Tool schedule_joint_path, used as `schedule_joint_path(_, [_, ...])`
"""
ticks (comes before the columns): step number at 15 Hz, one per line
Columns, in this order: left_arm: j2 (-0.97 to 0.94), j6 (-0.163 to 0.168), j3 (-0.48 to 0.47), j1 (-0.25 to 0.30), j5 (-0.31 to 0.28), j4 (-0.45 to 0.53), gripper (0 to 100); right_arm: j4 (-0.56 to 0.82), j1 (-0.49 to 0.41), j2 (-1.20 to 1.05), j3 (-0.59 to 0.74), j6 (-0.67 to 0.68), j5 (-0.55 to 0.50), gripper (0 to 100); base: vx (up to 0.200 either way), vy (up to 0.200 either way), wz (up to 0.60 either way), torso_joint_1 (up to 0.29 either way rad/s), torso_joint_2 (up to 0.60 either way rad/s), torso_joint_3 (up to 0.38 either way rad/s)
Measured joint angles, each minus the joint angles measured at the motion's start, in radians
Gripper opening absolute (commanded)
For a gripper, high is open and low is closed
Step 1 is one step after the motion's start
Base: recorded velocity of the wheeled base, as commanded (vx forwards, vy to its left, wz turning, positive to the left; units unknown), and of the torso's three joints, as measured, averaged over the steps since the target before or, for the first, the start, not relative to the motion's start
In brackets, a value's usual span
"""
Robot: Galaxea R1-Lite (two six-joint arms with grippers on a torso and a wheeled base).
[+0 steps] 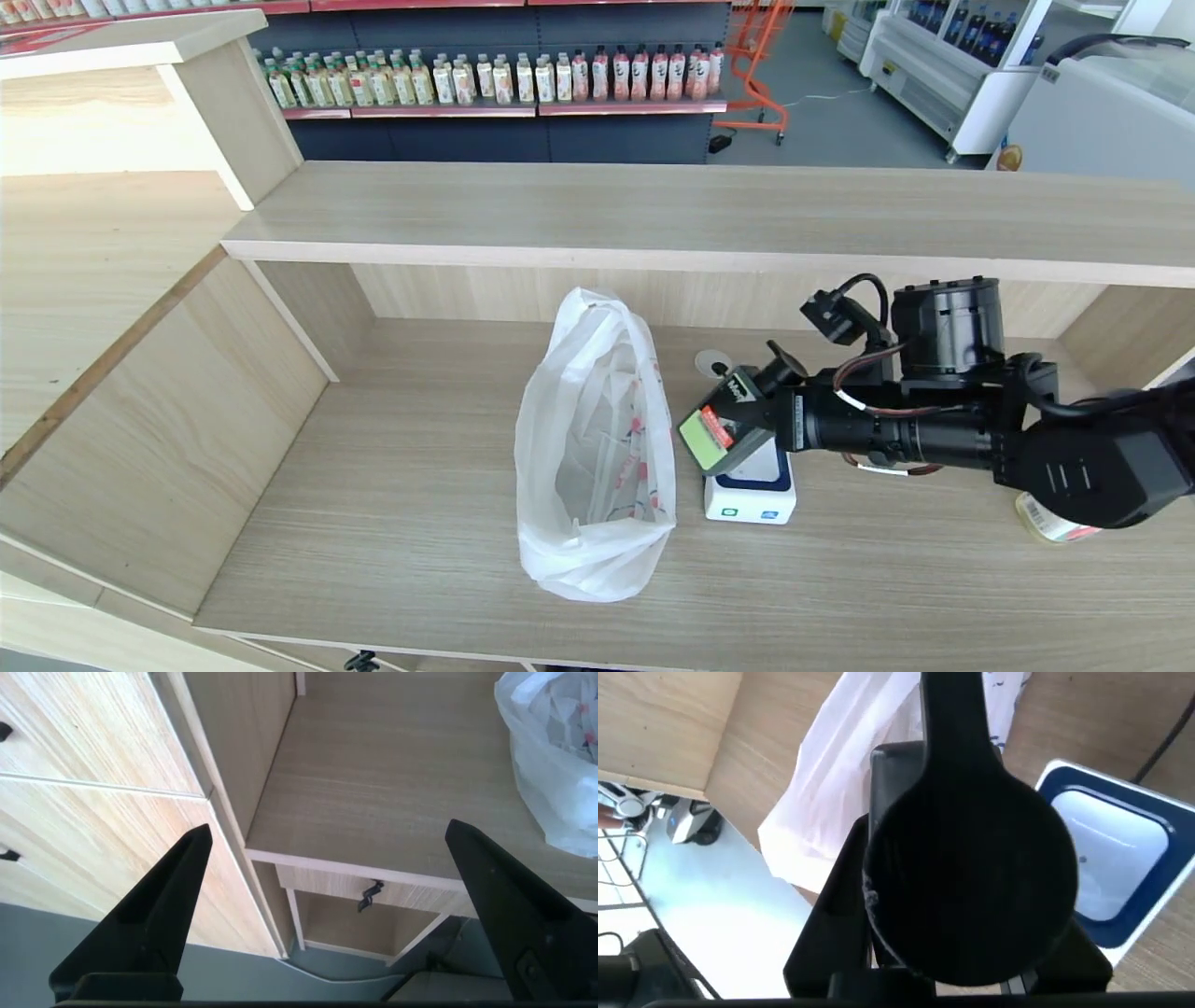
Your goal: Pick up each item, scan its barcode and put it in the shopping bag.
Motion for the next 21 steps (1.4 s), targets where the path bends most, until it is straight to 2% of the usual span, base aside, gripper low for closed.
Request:
schedule_joint_path(5, [0.0,0.0,0.0,0.0,0.0,0.0,100,-0.127,0.101,0.165,-0.056,-0.024,-0.006,0,0.0,0.0,0.0,0.0,0.0,0.0])
schedule_joint_path(8, [0.0,0.0,0.0,0.0,0.0,0.0,100,-0.135,0.127,0.252,-0.087,-0.218,-0.011,0,0.0,0.0,0.0,0.0,0.0,0.0])
schedule_joint_path(13, [0.0,0.0,0.0,0.0,0.0,0.0,100,-0.208,0.153,0.371,-0.164,-0.398,-0.013,0,0.0,0.0,0.0,0.0,0.0,0.0])
schedule_joint_path(14, [0.0,0.0,0.0,0.0,0.0,0.0,100,-0.209,0.155,0.384,-0.173,-0.405,-0.013,100,0.0,0.0,0.0,0.0,0.0,0.0])
schedule_joint_path(16, [0.0,0.0,0.0,0.0,0.0,0.0,100,-0.226,0.161,0.399,-0.194,-0.38,-0.013,100,0.0,0.0,0.0,0.0,0.0,0.0])
schedule_joint_path(17, [0.0,0.0,0.0,0.0,0.0,0.0,100,-0.236,0.163,0.399,-0.196,-0.322,-0.011,100,0.0,0.0,0.0,0.0,0.0,0.0])
schedule_joint_path(19, [0.0,0.0,0.0,0.0,0.0,0.0,100,-0.25,0.159,0.377,-0.194,-0.175,-0.009,100,0.0,0.0,0.0,0.0,0.0,0.0])
schedule_joint_path(21, [0.0,0.0,0.0,0.0,0.0,0.0,100,-0.245,0.151,0.314,-0.187,0.037,-0.007,100,0.0,0.0,0.0,0.0,0.0,0.0])
